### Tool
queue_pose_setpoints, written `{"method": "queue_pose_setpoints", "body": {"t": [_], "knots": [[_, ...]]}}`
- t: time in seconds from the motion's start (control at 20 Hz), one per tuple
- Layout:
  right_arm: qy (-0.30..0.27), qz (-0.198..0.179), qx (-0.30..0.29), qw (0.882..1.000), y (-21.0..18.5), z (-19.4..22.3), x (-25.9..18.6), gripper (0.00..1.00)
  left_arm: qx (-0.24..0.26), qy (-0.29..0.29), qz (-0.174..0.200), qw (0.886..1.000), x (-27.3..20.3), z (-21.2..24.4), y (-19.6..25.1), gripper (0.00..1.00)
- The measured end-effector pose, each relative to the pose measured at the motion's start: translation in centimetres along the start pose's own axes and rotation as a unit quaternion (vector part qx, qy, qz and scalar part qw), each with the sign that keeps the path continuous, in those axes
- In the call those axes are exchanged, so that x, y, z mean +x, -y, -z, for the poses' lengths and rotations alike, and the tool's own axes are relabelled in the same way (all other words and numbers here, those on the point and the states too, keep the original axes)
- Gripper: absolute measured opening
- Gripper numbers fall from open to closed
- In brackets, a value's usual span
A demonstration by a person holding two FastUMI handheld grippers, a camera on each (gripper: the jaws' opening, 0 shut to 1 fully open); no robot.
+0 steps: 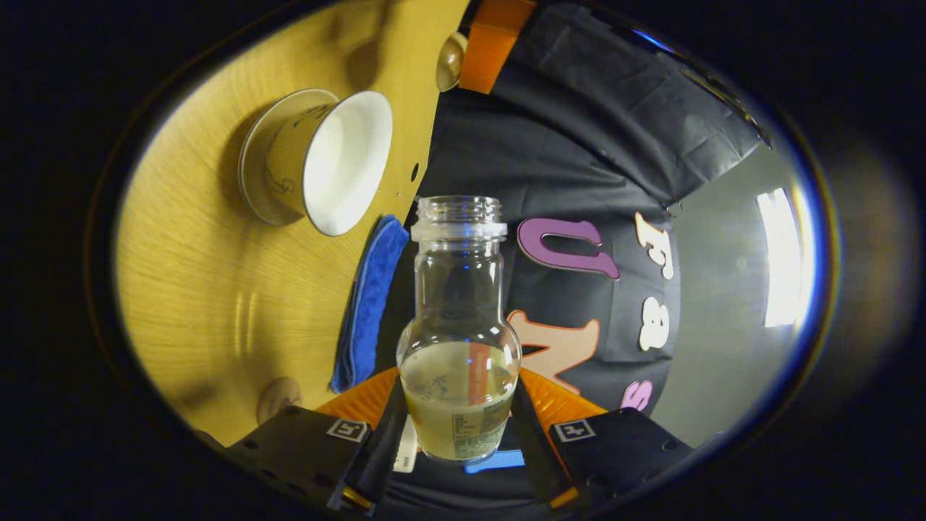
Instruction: Open the teacup lid with one hand, grasp the water bottle and pour water into the teacup with the other hand; after pouring, place the water bottle on the coaster and then close the teacup lid.
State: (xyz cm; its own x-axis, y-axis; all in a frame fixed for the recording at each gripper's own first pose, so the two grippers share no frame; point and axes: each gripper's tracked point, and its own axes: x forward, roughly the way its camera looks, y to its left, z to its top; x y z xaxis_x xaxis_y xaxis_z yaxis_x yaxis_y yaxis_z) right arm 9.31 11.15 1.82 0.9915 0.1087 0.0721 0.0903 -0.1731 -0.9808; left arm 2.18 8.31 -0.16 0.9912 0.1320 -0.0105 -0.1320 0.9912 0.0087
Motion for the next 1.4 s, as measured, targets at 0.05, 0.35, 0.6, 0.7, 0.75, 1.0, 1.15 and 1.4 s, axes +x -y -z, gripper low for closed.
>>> {"method": "queue_pose_setpoints", "body": {"t": [0.05,0.35,0.6,0.7,0.75,1.0,1.15,1.4], "knots": [[-0.004,-0.012,0.023,1.000,-0.6,0.2,-0.2,0.77,0.000,0.000,0.000,1.000,0.0,0.0,0.0,0.26],[-0.041,-0.074,0.243,0.966,-2.6,1.6,-0.8,0.75,0.000,0.000,0.000,1.000,0.1,0.1,0.1,0.26],[-0.063,-0.093,0.419,0.901,-2.1,3.5,-0.1,0.80,0.000,0.000,0.000,1.000,0.1,0.0,0.0,0.27],[-0.078,-0.097,0.458,0.880,-2.4,4.7,0.7,0.76,0.001,0.000,0.000,1.000,0.1,0.0,0.0,0.26],[-0.084,-0.098,0.479,0.868,-2.4,5.5,0.8,0.77,0.000,0.000,0.000,1.000,0.1,-0.1,0.0,0.26],[-0.109,-0.103,0.591,0.793,-3.6,9.4,2.8,0.80,0.000,0.000,0.000,1.000,0.2,0.1,0.1,0.26],[-0.123,-0.114,0.640,0.750,-5.2,10.7,3.3,0.78,0.000,0.000,0.000,1.000,0.1,0.0,0.1,0.26],[-0.139,-0.118,0.703,0.687,-7.0,12.2,3.6,0.78,0.000,0.000,0.000,1.000,0.0,0.1,0.0,0.26]]}}
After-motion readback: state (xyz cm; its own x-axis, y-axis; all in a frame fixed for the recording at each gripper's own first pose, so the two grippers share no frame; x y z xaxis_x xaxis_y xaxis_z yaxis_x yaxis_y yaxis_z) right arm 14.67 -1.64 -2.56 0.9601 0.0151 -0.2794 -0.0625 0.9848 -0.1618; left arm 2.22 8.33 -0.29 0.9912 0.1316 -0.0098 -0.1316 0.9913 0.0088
